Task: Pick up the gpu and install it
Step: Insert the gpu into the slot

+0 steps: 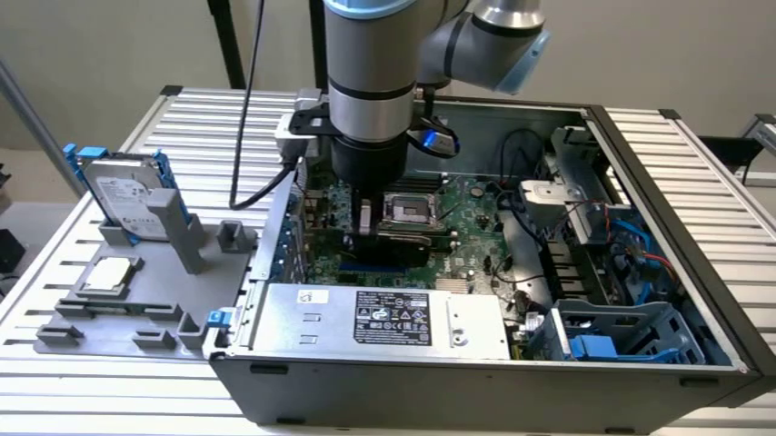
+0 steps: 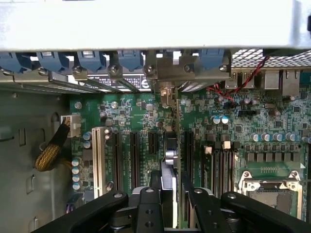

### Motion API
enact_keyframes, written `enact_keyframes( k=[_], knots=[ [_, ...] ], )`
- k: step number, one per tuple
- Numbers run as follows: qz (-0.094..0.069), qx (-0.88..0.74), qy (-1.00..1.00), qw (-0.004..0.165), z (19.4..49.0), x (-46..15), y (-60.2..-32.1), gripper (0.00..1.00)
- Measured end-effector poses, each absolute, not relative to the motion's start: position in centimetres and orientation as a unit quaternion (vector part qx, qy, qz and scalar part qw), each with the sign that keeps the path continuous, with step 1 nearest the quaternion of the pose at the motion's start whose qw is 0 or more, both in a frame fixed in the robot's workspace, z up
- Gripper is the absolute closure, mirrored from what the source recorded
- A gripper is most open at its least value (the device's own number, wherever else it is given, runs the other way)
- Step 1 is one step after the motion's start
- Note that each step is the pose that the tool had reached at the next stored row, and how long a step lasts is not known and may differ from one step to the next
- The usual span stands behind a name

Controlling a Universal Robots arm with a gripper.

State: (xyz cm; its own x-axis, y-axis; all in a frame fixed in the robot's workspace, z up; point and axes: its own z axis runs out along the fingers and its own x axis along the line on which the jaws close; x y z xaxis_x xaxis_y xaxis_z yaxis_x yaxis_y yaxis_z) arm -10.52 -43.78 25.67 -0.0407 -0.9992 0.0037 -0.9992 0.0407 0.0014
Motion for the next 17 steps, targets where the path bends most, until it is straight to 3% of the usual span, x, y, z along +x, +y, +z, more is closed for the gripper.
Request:
enact_keyframes(
  k=[17],
  knots=[
    [-0.002,0.693,-0.721,0.005,25.09,-10.52,-43.79,0.73]
  ],
)
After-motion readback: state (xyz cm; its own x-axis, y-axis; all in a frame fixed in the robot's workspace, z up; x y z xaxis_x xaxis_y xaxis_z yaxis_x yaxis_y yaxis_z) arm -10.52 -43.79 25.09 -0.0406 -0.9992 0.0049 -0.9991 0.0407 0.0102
